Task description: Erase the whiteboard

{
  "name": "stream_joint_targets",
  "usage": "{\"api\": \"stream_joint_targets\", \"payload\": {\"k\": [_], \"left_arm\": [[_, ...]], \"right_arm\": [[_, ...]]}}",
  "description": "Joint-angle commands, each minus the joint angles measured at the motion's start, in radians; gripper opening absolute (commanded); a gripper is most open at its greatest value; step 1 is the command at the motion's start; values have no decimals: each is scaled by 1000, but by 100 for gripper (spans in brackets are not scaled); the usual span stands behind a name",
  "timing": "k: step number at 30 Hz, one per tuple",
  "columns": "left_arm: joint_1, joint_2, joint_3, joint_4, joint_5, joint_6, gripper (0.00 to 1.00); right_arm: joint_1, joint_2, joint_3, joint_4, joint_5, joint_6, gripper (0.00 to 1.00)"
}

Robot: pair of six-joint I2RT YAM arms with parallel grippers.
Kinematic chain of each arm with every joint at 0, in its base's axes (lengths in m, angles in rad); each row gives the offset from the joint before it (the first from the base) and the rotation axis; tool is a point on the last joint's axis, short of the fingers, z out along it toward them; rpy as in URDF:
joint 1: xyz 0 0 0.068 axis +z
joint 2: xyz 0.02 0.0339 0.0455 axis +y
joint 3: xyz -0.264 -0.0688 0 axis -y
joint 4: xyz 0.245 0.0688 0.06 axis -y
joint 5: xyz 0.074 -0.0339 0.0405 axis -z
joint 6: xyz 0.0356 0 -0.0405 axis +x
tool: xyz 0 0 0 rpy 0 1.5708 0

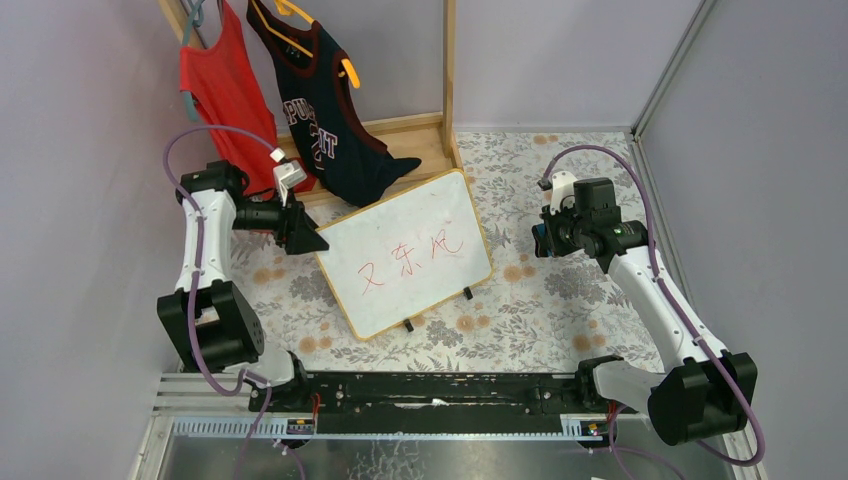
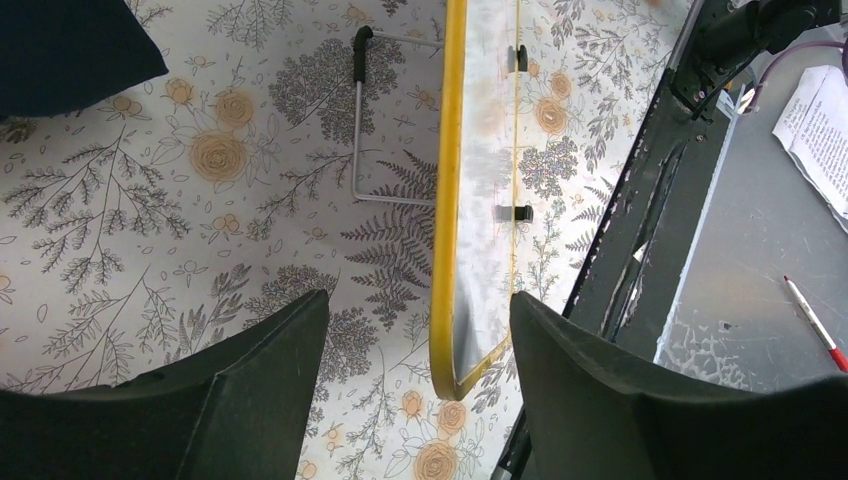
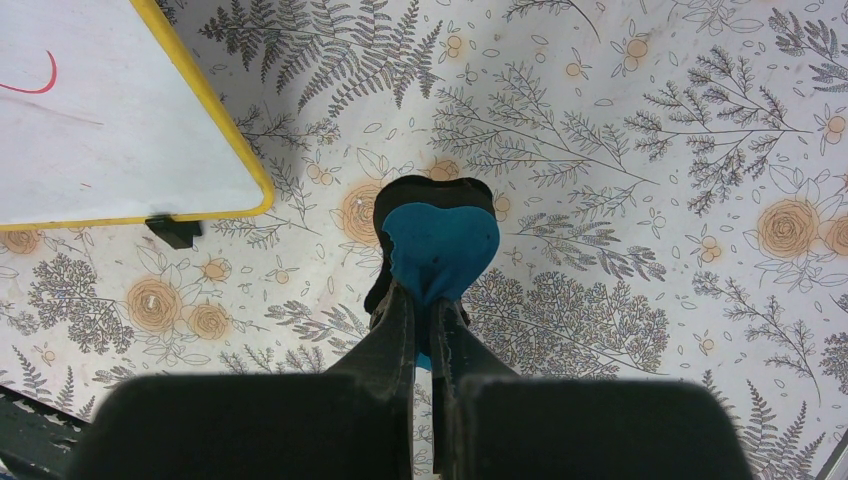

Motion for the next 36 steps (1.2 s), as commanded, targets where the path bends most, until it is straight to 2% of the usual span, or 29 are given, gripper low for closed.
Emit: {"api": "stream_joint_targets", "payload": {"k": [1,11,21,28,36], "left_arm": [[-12,9,-15,-19,35,22,65],[-24,14,-19,-20,42,25,57],[-25,25,-32,-19,39,32,40],[-26,32,-34,-21,29,34,24],[-27,44,-40,-21,25,36,18]], "right_arm": [[7,-13,4,13,-18,-9,0],[8,-5,4,13,-17,-9,0],[7,-10,3,13,-21,-3,0],[8,-17,21,4,-40,24,0],[9,-17,39,-3,-87,42,0]]}}
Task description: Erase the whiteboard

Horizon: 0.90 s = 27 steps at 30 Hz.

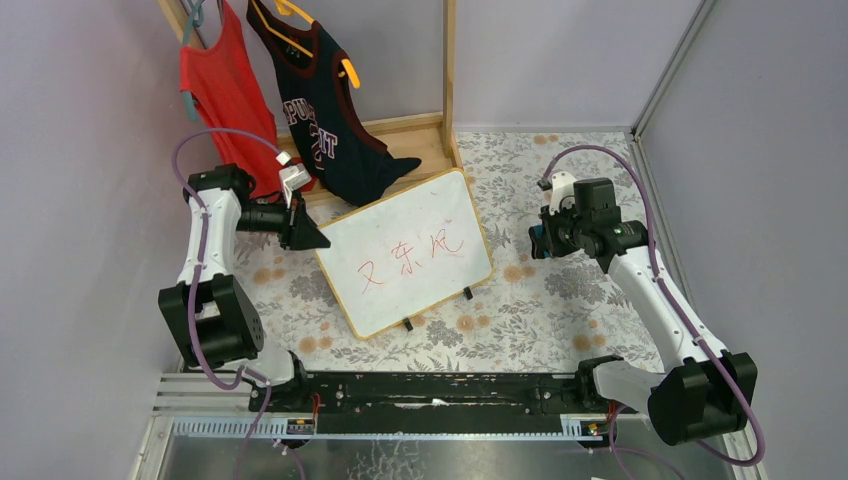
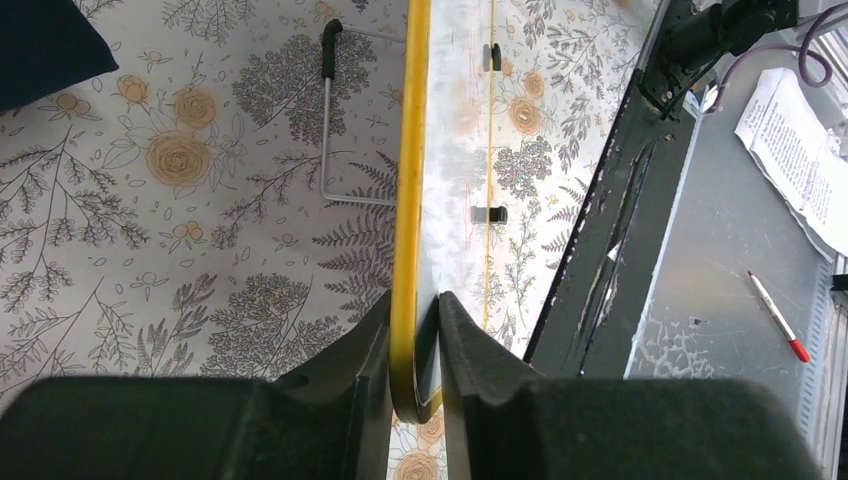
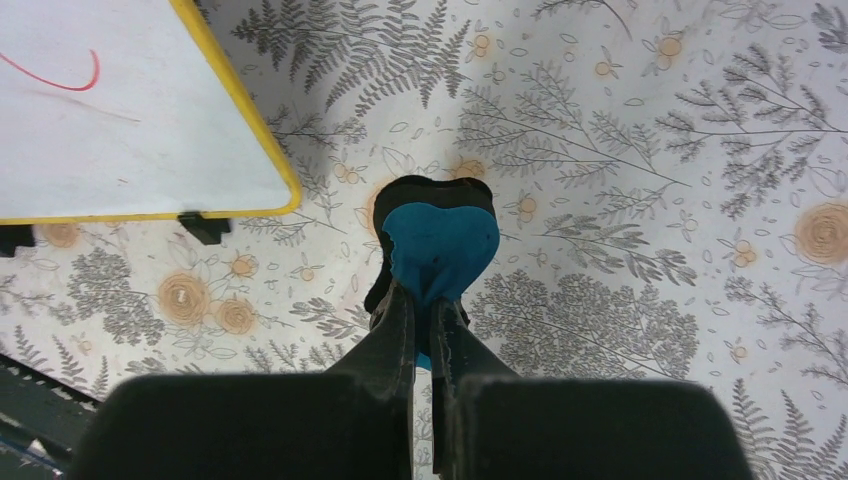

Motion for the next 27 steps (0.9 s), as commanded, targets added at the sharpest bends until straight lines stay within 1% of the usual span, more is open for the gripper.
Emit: {"api": "stream_joint_targets", "payload": {"k": [1,5,8,11,16,24,27], "left_arm": [[-6,20,-12,-7,2,25,16],[-6,22,-5,-8,-3,24,8],[-5,18,-2,-9,-4,19,3],[-6,11,0,-8,-8,16,0],[-5,2,-10,5,-23,8,0],[-6,3,-12,60,-33,-55,0],[-6,-1,-18,105,-37,-99,0]], "right_arm": [[11,-11,50,-5,-62,19,0],[62,28,118,-37,-40,16,0],[161,57,167,-48,33,10,0],[273,97,214,-46,127,3,0],[365,183,279,-21,179,10,0],[558,280,364,2,362,-28,0],[629,298,388,12,425,-53,0]]}}
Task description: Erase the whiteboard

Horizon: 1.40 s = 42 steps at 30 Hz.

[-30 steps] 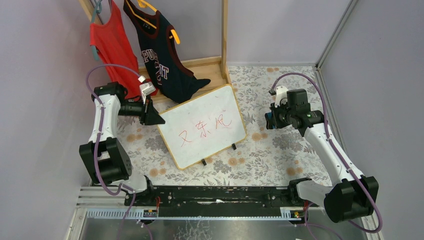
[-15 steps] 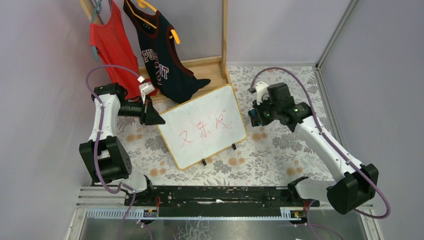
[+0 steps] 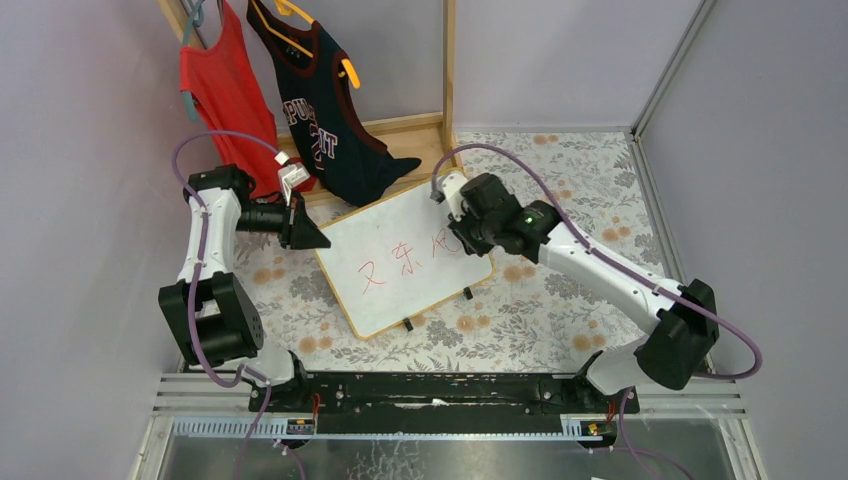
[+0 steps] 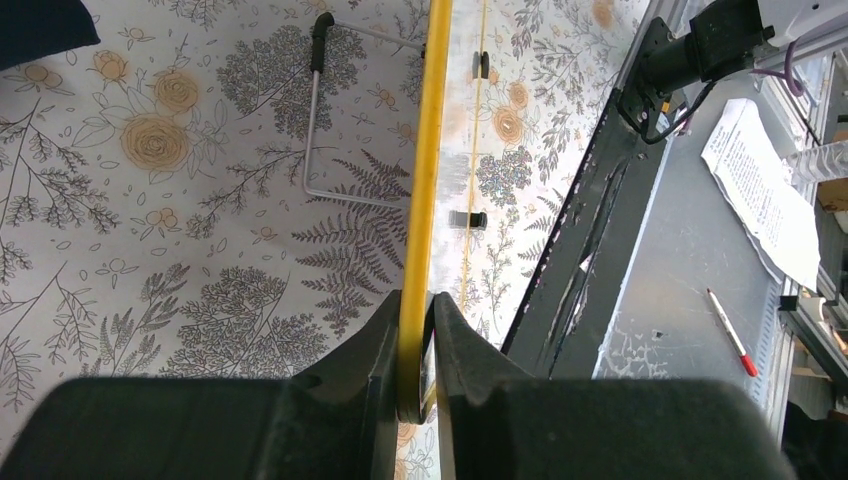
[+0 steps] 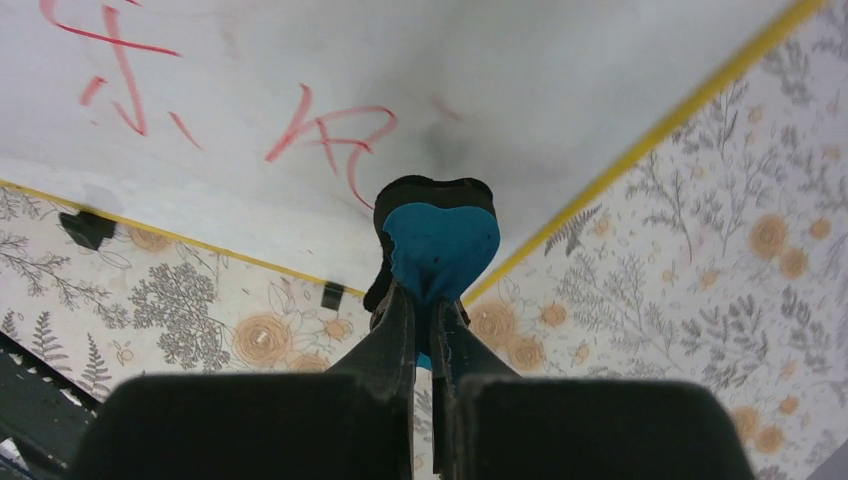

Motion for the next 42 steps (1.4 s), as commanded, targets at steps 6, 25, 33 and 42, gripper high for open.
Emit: {"api": "stream_joint_targets", "payload": {"k": [6,25,33,42], "left_arm": [[-6,-14,-38,174,-39,-87,0],[-5,-56,-70,194,-69,-106,0],[-7,-71,-83,212,-74,-122,0],[-7,-79,-100,230,-80,-132,0]], "right_arm": [[211,39,112,72,242,-90,0],[487,336,339,90,243,-94,0],[511,388,363,186,289,-100,0],[529,404,319,284,327,-85,0]]}}
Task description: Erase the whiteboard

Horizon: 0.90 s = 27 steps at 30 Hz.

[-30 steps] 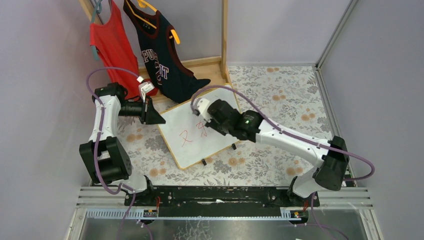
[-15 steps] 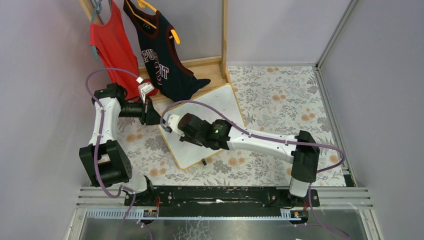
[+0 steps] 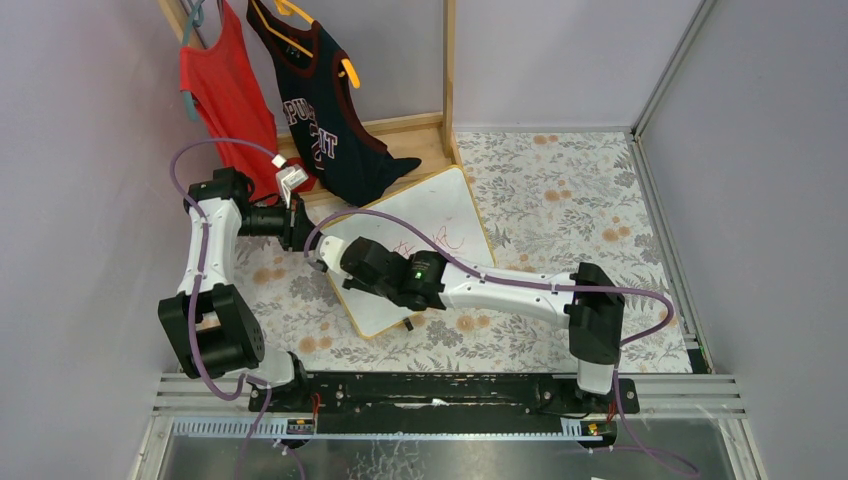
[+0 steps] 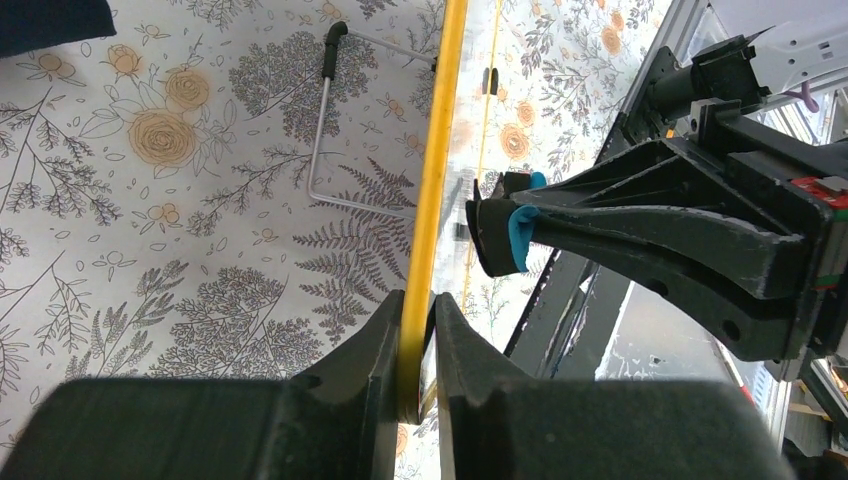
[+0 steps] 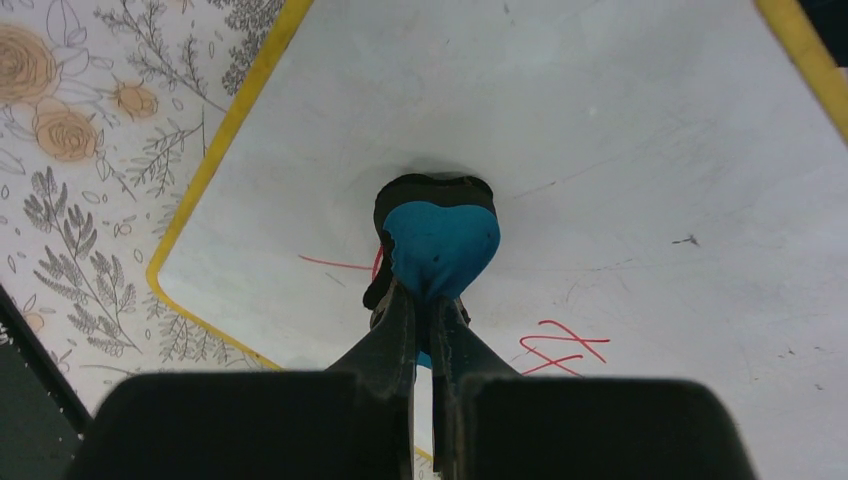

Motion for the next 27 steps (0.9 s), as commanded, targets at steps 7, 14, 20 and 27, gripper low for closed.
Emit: {"api": "stream_joint_targets", "payload": {"k": [7,14,20,27], "left_arm": [[-5,-15,-25,95,-71,18,0],[-7,-20,-28,97,-82,20,0],[-6,-22,-30,97,-86,20,0],[-6,-27,-38,96,-87,23,0]], "right_arm": [[15,15,-9,122,62,7,0],[2,-32,-131,226,178,-54,0],[-101,-103,-211,253,182,-46,0],[-185,-143,-224,257,144,-46,0]]}}
